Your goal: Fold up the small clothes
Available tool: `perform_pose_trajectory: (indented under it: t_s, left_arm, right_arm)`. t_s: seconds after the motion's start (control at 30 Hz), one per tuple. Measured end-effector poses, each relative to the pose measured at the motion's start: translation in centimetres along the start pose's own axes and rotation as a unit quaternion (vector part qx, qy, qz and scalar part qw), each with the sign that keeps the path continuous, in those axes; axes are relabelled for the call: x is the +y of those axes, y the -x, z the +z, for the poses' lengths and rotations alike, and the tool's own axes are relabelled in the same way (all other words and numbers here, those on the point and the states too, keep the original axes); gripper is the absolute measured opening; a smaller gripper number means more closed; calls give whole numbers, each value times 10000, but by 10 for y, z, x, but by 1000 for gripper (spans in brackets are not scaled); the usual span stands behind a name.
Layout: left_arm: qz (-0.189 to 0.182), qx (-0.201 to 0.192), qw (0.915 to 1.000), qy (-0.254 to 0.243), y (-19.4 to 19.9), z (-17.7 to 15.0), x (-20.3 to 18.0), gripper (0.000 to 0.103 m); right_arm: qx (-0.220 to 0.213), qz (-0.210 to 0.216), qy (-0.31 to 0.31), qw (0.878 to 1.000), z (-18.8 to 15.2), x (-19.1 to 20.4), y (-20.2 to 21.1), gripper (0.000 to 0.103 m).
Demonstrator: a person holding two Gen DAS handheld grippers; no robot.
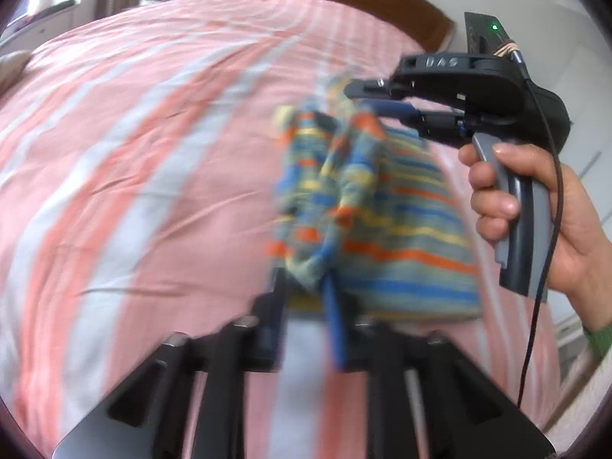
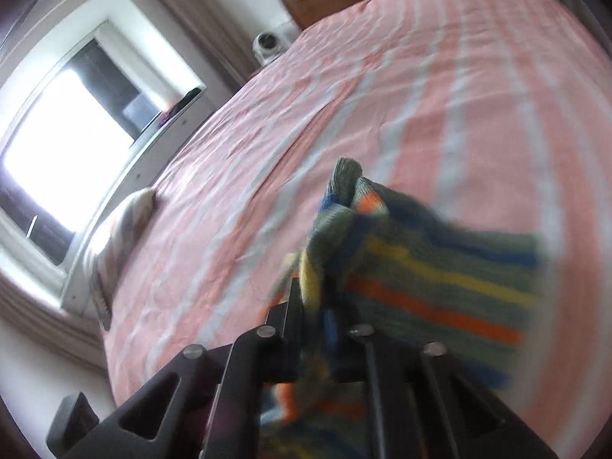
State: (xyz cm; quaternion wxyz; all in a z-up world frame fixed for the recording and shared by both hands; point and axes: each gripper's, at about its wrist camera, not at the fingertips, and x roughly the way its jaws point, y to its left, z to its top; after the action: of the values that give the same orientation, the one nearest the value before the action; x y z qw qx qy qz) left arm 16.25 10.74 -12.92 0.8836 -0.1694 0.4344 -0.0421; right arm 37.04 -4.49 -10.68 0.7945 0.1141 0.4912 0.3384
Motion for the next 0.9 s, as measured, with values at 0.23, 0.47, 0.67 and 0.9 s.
perform_pose_trajectory:
  t_s: [0.23,0.47,0.67,0.9]
  left_arm:
    - [-497,-264,9980,275,31,2,15,82]
    - [65,357,9992,164,-35,21,-2,71]
    - [685,280,9971,-153,1,17,-1,85]
    - [1156,-108,9921,-471,30,13,-1,92]
  right_arm:
    - [-291,-133,196,9993,-35,19,29,43]
    - [-345,-582,955,9931,-126,15,95,65]
    - [-34,-1579,959,9828,-194,5,100,66]
    - [-511,-1768,989,9779,-224,21,136,82]
